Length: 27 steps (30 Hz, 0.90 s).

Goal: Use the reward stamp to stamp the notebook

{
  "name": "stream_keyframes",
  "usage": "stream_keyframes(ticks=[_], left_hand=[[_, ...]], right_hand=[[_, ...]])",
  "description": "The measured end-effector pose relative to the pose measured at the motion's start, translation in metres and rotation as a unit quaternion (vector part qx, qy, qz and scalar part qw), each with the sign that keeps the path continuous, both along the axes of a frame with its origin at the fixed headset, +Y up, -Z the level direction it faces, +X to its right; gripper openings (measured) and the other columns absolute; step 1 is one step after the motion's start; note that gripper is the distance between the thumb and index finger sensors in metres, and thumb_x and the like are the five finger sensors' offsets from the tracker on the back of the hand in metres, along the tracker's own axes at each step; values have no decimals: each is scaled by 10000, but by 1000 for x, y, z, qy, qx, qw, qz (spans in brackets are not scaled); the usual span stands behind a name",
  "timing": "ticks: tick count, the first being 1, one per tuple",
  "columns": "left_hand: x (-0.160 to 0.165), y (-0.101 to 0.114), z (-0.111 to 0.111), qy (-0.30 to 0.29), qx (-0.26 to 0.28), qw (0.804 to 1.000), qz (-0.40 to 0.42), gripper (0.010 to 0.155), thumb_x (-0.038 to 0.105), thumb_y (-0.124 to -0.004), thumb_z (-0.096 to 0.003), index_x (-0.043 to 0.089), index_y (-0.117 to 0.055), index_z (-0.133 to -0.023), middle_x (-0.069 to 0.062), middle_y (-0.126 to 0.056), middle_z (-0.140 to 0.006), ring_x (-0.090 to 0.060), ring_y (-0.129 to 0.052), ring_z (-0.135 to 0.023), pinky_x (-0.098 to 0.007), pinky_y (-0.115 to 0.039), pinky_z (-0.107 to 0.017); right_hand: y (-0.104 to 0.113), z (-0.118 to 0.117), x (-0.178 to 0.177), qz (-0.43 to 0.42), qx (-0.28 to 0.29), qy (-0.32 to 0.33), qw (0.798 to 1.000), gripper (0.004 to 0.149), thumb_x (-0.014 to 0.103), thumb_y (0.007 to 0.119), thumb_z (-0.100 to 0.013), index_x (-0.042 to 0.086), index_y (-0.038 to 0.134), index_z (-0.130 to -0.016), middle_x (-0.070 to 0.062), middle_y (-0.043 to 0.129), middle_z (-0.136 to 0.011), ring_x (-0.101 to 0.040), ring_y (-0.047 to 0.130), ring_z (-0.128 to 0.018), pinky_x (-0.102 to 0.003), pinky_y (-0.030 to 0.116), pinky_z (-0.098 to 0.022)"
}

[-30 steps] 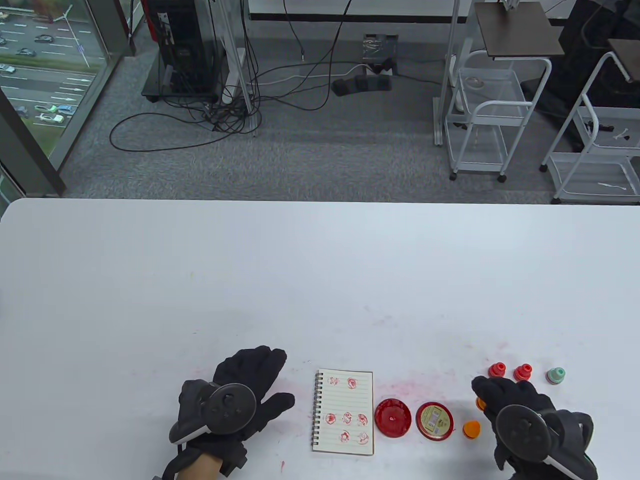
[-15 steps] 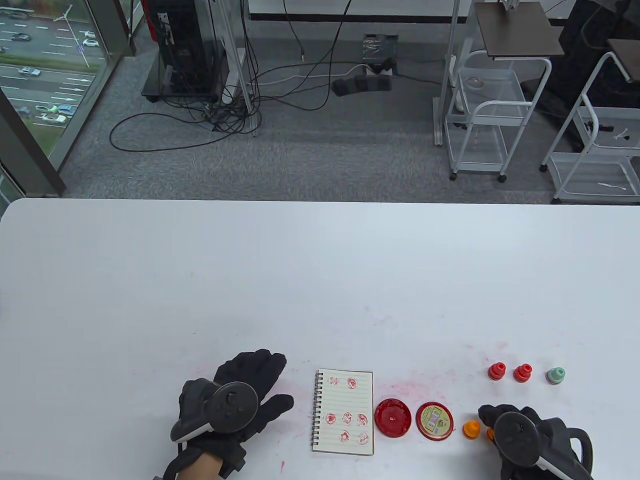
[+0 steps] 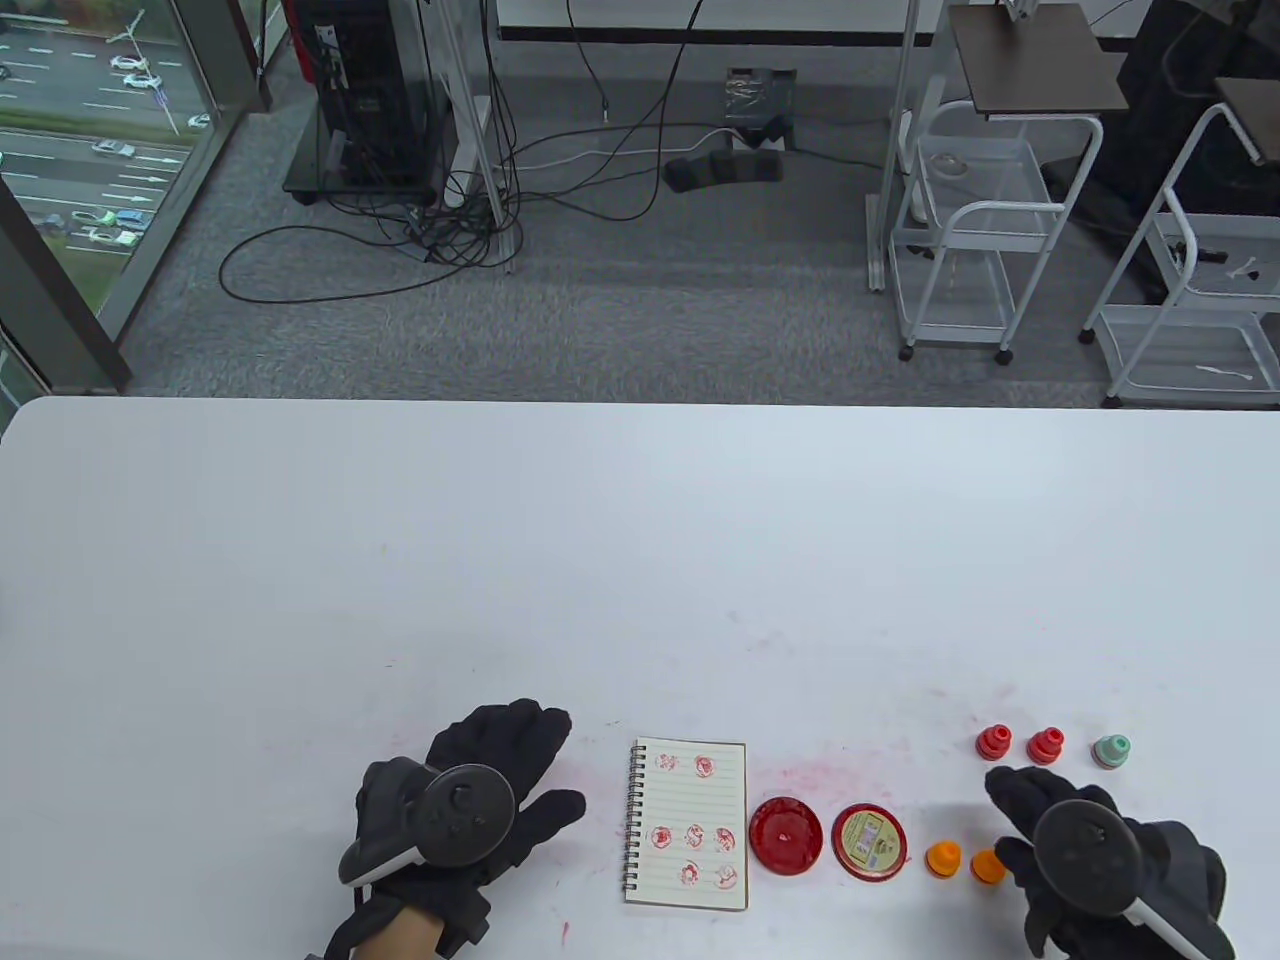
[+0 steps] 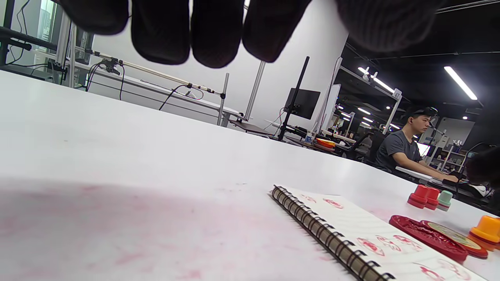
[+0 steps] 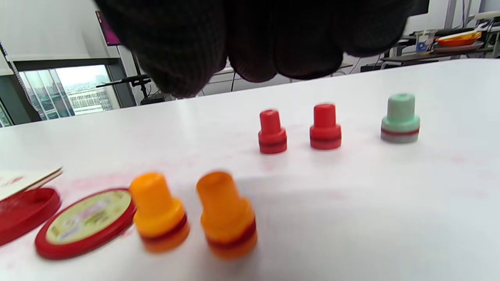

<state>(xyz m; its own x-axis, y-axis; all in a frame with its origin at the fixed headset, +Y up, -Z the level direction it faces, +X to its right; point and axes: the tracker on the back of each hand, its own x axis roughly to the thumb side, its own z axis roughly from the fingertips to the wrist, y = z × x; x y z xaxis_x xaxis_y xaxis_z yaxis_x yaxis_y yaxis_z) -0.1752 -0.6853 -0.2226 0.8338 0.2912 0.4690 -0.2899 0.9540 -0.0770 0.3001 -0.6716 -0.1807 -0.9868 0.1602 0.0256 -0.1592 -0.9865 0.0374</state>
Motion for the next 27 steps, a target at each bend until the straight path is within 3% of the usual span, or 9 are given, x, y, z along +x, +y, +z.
stream_keyframes(ticks=[6,11,20,24,27], left_hand=[[0,0,0,2,-2,1000,-5,802,636,-654,-461,177,-643,-1118,-187,-659,-1140,-477,-727,-987,-650,-644,-700],[-2,0,0,7,-11,1000,-6,798,633,-654,-463,176,-646,-1117,-188,-661,-1139,-478,-726,-988,-651,-644,-699],[-6,-2,-4,21,-17,999,-29,791,630,-654,-465,177,-654,-1114,-185,-665,-1139,-477,-729,-987,-649,-644,-701],[-8,-4,-6,21,-33,999,-29,783,623,-659,-469,178,-655,-1113,-192,-659,-1142,-479,-725,-989,-652,-642,-701],[-10,-3,-6,23,-35,999,-26,777,617,-661,-471,181,-652,-1114,-181,-659,-1144,-478,-723,-992,-652,-641,-702]], right_hand=[[13,-36,-4,85,-13,9,996,567,294,859,-402,249,716,-949,-95,764,-1010,-408,793,-800,-545,727,-587],[-7,-66,-12,124,-57,16,991,571,285,857,-402,265,706,-952,-87,746,-1025,-418,765,-833,-550,715,-600],[-43,-99,-18,190,-130,13,973,587,285,853,-406,319,675,-964,-48,740,-1039,-433,708,-876,-572,667,-639],[-51,-102,-25,257,-83,53,961,494,257,857,-391,307,771,-875,0,884,-887,-350,802,-808,-524,727,-607],[-36,-97,-29,249,-45,70,965,453,270,868,-375,316,818,-823,13,919,-852,-330,842,-776,-502,757,-586]])
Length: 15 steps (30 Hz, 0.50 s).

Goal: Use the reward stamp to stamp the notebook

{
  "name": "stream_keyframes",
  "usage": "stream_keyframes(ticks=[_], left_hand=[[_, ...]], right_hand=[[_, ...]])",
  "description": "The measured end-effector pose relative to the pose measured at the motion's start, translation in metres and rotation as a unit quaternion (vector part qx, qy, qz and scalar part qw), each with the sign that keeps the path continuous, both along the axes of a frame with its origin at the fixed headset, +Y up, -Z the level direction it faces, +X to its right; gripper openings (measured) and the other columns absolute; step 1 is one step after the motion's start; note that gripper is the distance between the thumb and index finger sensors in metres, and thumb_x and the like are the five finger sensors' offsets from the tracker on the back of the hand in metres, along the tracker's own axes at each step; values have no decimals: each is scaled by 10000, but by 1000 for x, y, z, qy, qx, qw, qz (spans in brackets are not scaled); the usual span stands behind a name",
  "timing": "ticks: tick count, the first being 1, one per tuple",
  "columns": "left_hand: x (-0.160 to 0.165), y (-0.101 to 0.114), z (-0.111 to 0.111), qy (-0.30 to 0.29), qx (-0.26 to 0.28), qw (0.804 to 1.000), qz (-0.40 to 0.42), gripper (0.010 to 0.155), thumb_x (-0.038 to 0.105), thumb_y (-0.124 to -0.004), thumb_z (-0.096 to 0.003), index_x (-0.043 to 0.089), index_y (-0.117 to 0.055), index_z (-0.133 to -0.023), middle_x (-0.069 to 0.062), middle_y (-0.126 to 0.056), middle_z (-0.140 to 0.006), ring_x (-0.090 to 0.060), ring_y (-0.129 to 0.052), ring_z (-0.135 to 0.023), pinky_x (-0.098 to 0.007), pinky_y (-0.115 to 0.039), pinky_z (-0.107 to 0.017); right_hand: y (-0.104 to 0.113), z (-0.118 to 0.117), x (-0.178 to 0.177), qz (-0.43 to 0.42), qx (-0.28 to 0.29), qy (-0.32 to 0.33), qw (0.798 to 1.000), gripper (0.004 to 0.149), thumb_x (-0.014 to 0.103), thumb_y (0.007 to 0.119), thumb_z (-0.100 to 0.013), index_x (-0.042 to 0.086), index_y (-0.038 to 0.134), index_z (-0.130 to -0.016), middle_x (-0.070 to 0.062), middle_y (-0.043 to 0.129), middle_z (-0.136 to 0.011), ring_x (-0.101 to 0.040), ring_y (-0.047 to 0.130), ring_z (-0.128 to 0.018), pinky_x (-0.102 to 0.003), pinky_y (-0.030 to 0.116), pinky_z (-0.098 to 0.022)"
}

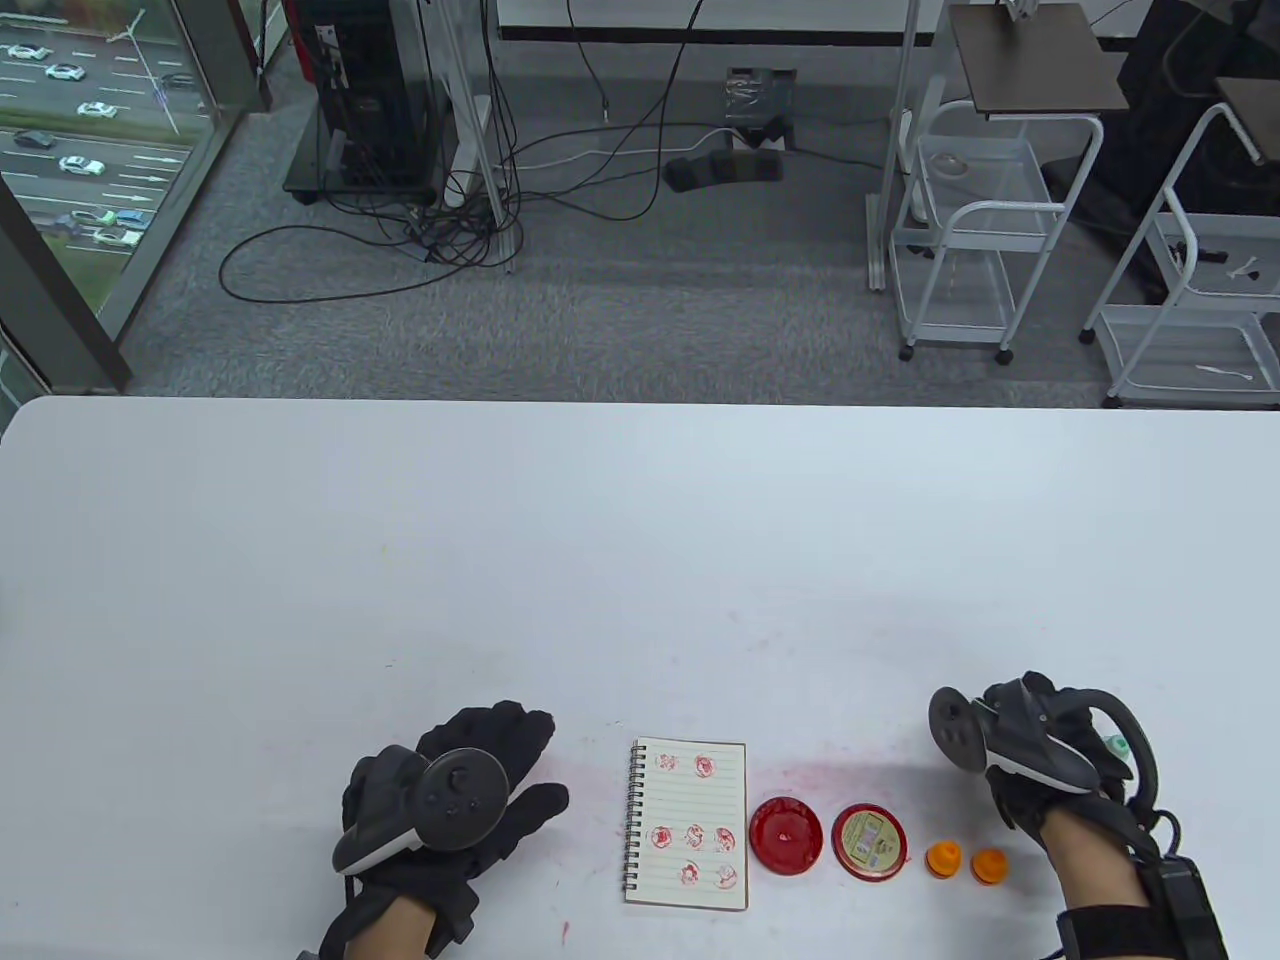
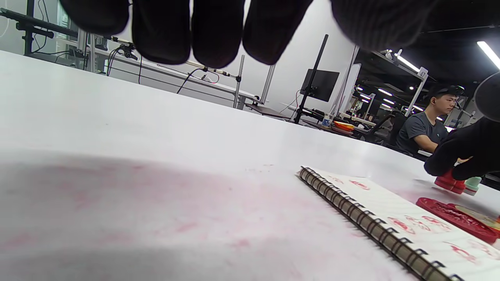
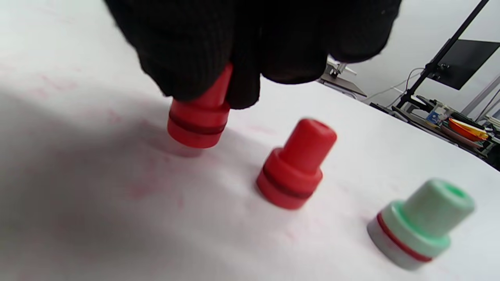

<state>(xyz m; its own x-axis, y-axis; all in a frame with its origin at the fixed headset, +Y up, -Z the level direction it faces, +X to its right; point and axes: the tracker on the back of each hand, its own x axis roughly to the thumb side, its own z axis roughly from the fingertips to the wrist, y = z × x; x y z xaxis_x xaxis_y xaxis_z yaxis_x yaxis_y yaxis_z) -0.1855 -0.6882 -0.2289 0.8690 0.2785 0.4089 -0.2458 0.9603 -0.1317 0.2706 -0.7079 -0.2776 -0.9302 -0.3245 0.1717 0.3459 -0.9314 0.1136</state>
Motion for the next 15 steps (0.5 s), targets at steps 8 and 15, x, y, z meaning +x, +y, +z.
stream_keyframes(ticks=[8,15], left_hand=[[6,0,3,-13,7,1000,8,773,612,-663,-474,180,-650,-1115,-191,-658,-1142,-476,-727,-989,-649,-644,-700],[7,8,9,-23,42,997,54,810,596,-674,-474,208,-507,-1165,-183,-611,-1159,-462,-723,-990,-640,-646,-703]], right_hand=[[79,37,-21,-156,126,46,979,463,275,864,-378,275,816,-838,-36,926,-838,-360,884,-719,-497,793,-538],[106,71,-58,-296,183,97,932,461,284,864,-384,273,818,-843,-44,931,-835,-358,900,-701,-479,812,-516]])
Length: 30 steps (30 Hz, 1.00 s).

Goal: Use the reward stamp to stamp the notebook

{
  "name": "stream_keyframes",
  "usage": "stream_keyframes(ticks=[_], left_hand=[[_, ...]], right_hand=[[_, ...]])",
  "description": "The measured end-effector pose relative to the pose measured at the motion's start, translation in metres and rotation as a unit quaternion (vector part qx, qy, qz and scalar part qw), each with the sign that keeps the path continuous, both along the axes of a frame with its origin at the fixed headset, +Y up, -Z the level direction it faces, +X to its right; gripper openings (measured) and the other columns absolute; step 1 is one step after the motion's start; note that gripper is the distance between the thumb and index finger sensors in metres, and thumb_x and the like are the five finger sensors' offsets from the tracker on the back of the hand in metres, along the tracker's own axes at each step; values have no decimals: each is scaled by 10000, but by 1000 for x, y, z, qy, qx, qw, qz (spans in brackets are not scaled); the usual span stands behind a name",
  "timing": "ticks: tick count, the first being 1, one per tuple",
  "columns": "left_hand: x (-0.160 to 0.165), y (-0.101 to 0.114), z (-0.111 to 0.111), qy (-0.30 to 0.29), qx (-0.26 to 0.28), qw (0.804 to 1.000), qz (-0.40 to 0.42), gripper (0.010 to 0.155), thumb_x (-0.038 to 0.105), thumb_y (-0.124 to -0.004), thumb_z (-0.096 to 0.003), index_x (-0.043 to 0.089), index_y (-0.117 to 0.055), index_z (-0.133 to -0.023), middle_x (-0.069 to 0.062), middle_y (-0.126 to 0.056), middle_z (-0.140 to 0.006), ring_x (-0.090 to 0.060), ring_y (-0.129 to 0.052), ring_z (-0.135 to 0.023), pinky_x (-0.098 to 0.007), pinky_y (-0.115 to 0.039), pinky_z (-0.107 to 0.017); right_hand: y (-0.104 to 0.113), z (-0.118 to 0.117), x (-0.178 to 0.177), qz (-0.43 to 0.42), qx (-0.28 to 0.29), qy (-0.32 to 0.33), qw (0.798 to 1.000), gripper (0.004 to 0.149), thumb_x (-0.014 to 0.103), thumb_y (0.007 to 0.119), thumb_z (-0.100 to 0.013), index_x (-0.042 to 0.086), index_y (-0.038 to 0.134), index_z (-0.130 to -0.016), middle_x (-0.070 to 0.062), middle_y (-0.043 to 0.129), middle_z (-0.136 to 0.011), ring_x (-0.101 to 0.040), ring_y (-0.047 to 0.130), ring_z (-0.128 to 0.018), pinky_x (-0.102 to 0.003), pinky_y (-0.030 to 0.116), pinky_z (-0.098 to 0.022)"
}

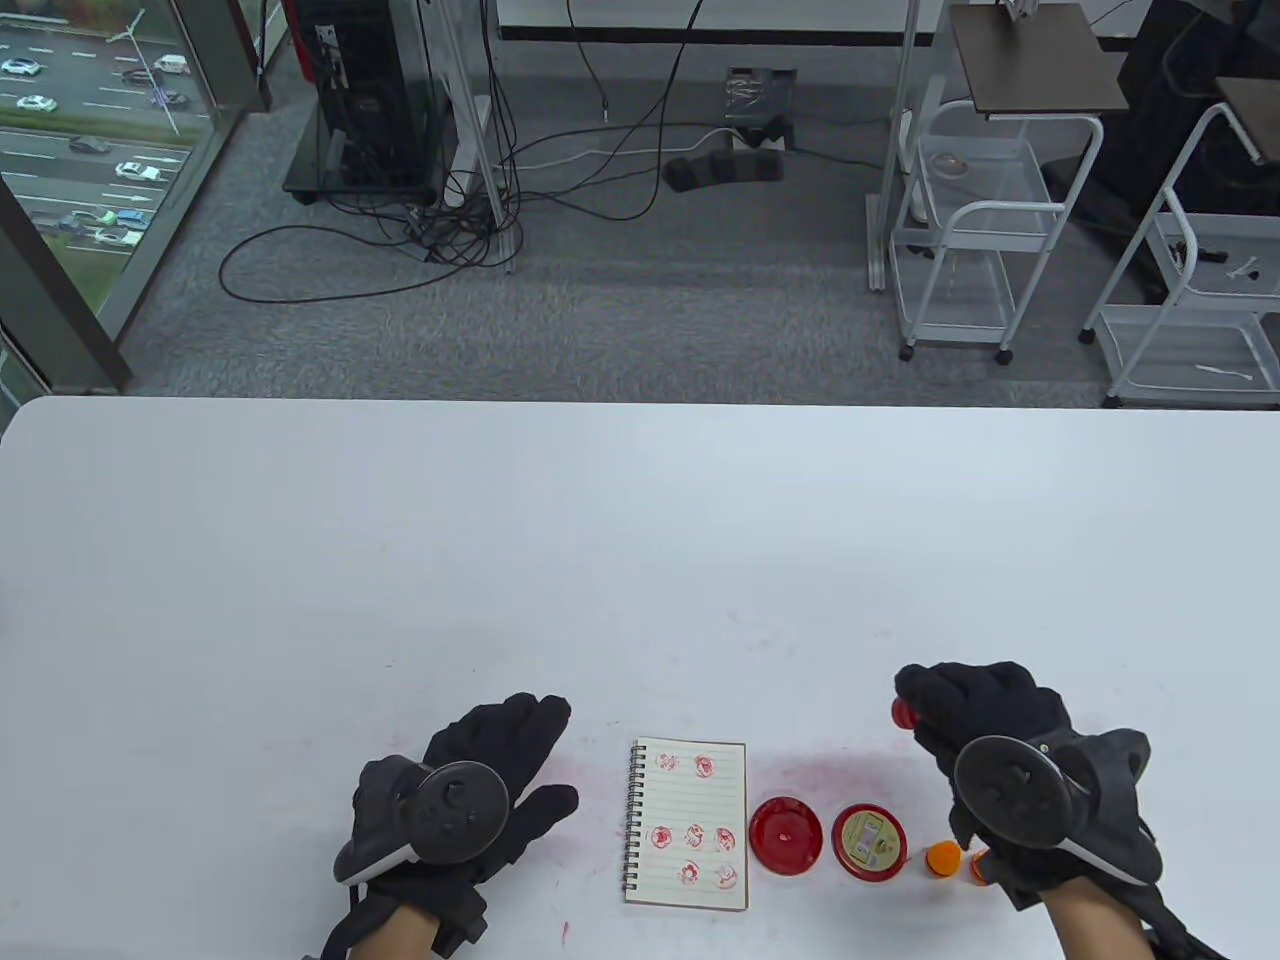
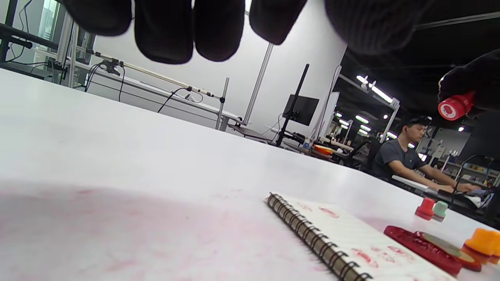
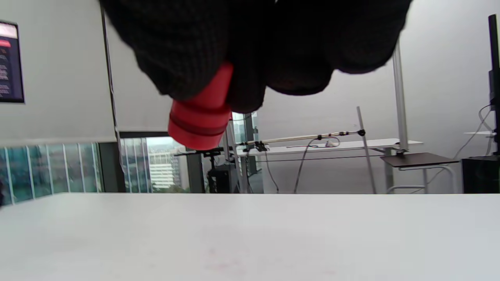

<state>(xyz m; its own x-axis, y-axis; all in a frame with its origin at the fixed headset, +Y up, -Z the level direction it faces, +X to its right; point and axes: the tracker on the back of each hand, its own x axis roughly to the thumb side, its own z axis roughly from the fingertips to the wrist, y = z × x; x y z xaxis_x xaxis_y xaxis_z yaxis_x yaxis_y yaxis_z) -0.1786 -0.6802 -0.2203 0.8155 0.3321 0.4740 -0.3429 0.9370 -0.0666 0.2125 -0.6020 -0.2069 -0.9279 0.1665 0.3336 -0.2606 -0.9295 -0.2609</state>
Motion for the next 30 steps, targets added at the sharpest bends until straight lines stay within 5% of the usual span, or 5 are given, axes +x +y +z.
stream_keyframes(ticks=[5,13,16,30], left_hand=[[10,3,5,-25,12,999,22,798,586,-684,-471,202,-533,-1155,-180,-626,-1150,-456,-734,-985,-636,-654,-699],[24,7,12,-66,28,996,53,790,575,-701,-469,192,-558,-1145,-184,-652,-1135,-444,-754,-976,-633,-664,-695],[36,6,17,-85,25,994,68,780,569,-707,-468,182,-580,-1134,-175,-668,-1127,-442,-765,-966,-628,-671,-691],[65,-3,23,-109,-15,991,75,661,450,-777,-472,101,-704,-1029,-154,-832,-989,-387,-890,-869,-614,-727,-658]], right_hand=[[-9,6,-35,-111,-10,63,992,465,277,863,-390,266,812,-852,-49,925,-840,-357,904,-695,-470,817,-505],[-63,5,-80,-282,-39,110,952,465,260,869,-386,217,816,-846,-97,920,-819,-266,1009,-551,-406,894,-401],[-71,14,-88,-296,-13,103,950,457,267,878,-373,205,835,-824,-106,940,-786,-254,1021,-520,-398,904,-387],[-85,24,-112,-270,-53,162,948,445,256,886,-366,197,848,-805,-110,946,-778,-234,1031,-509,-382,923,-395]])
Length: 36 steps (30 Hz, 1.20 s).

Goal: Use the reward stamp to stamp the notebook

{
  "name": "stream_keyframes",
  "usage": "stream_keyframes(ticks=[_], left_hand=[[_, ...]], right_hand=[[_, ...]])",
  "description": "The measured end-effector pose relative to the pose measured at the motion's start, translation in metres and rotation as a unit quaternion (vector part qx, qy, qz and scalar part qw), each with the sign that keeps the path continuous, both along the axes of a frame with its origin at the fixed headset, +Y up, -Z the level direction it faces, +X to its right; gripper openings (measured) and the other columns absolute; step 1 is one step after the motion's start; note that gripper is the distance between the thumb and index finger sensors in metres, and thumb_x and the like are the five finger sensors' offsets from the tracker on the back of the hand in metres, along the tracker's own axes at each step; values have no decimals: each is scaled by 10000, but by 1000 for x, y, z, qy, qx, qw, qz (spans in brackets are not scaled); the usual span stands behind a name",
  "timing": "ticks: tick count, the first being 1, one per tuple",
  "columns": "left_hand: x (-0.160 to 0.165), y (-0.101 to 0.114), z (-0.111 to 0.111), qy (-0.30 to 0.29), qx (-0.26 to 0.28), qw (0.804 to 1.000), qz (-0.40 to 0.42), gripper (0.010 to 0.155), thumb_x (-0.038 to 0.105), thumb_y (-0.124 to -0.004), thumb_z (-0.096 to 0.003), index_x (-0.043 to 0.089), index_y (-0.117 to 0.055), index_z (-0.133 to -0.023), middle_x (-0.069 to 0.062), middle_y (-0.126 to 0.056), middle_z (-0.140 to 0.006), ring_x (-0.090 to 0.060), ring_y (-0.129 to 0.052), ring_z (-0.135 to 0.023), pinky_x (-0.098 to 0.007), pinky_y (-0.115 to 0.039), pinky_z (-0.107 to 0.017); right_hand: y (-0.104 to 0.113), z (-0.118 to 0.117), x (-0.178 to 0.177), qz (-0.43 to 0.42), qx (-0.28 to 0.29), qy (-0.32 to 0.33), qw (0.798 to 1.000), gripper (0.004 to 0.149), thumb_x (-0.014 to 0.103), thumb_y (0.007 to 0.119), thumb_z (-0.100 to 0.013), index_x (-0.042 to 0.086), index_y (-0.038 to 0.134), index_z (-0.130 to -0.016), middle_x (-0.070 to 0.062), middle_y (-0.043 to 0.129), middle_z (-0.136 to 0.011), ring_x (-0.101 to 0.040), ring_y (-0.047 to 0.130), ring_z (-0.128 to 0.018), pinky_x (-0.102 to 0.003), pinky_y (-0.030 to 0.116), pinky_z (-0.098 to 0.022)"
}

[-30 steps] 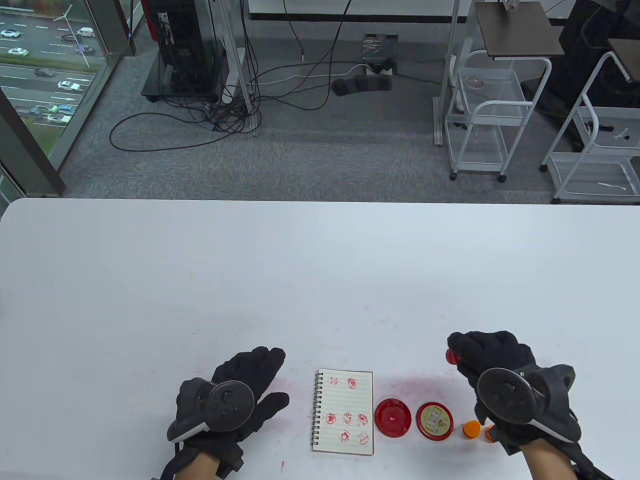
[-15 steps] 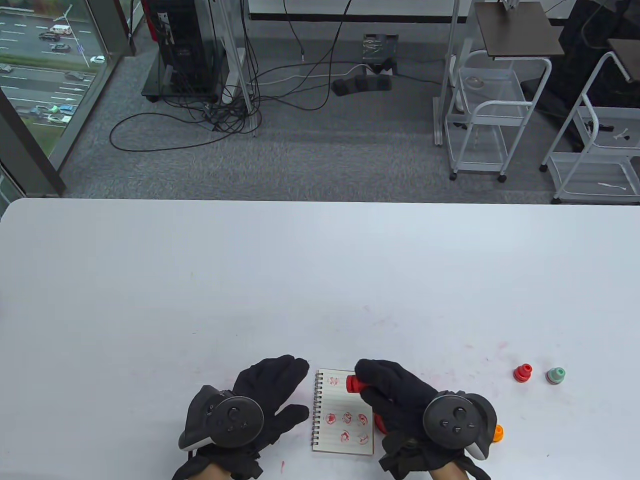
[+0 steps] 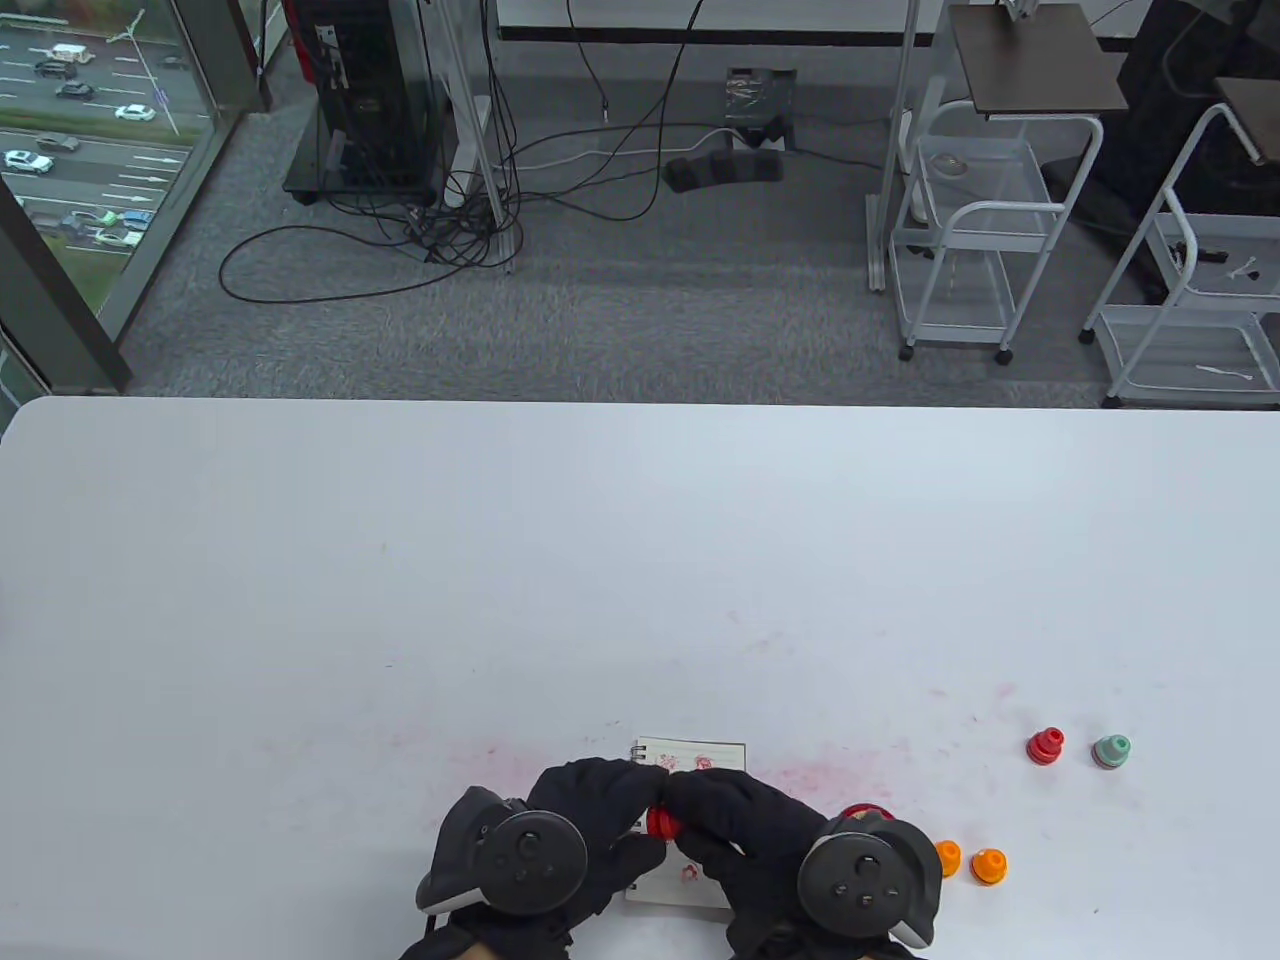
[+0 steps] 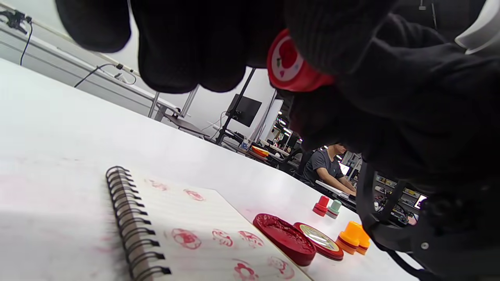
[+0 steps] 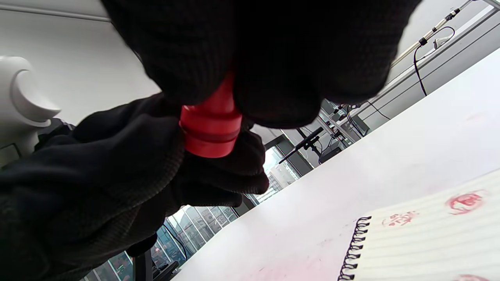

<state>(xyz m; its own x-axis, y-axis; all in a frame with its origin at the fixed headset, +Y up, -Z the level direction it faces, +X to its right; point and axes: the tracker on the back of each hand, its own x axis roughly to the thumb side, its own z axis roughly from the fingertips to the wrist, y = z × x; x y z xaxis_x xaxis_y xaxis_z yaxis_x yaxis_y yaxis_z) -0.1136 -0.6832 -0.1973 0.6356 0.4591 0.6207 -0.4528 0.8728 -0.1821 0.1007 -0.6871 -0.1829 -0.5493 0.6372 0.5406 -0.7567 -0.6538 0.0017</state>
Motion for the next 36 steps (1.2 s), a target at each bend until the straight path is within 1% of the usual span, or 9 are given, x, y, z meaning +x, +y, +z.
stream_keyframes(ticks=[2,12,16,21,25,28,30,34,36], left_hand=[[1,-3,-1,-4,-17,1000,-5,668,448,-772,-475,93,-693,-1035,-165,-821,-997,-396,-879,-877,-620,-717,-661],[3,-5,-5,-18,-41,999,-9,653,406,-789,-470,59,-694,-1015,-167,-825,-967,-382,-884,-856,-631,-711,-663],[-3,-10,-10,9,-17,997,-72,652,392,-806,-460,69,-692,-1014,-162,-825,-967,-372,-889,-856,-627,-718,-660],[-20,-25,-23,44,-60,989,-130,650,377,-820,-463,114,-675,-1039,-149,-774,-1020,-393,-828,-911,-633,-679,-683],[-30,-41,-32,66,-97,976,-184,642,352,-835,-460,186,-687,-1062,-192,-667,-1101,-472,-660,-1004,-669,-579,-714],[-35,-52,-37,82,-125,970,-194,633,355,-831,-463,253,-695,-1073,-178,-572,-1168,-512,-559,-1037,-673,-529,-727],[-36,-55,-39,90,-128,967,-200,630,357,-832,-460,278,-709,-1072,-165,-538,-1190,-517,-530,-1045,-672,-516,-731],[-38,-58,-41,103,-122,964,-211,628,360,-821,-464,269,-734,-1079,-168,-510,-1205,-523,-505,-1051,-672,-510,-732],[-38,-57,-41,110,-107,963,-219,625,360,-824,-460,233,-772,-1070,-145,-544,-1205,-520,-529,-1050,-670,-523,-729]], right_hand=[[0,0,-1,0,-1,1,1000,441,255,887,-365,197,852,-801,-112,947,-776,-235,1030,-509,-383,923,-395],[0,1,-3,6,2,2,1000,433,250,894,-362,204,856,-791,-110,945,-779,-237,1030,-509,-385,926,-395],[1,-2,8,-7,-6,-30,1000,433,247,889,-365,201,853,-794,-114,941,-781,-242,1024,-514,-392,920,-398],[8,0,16,2,18,-45,999,432,242,887,-367,199,853,-796,-114,938,-786,-250,1020,-520,-400,912,-403],[9,0,21,8,16,-63,998,431,243,884,-371,200,851,-798,-111,936,-790,-258,1011,-525,-407,901,-406],[6,-3,23,19,7,-70,997,432,244,884,-372,200,850,-801,-112,935,-791,-262,1002,-523,-411,886,-406],[6,-3,24,28,5,-75,997,431,243,884,-374,200,851,-802,-112,935,-792,-265,1002,-519,-412,884,-406],[9,-4,28,45,11,-88,995,431,241,884,-375,202,852,-802,-112,933,-795,-269,1000,-521,-416,880,-408],[13,-3,33,71,40,-112,990,433,247,888,-367,197,860,-796,-119,943,-778,-266,1001,-513,-417,882,-403]])
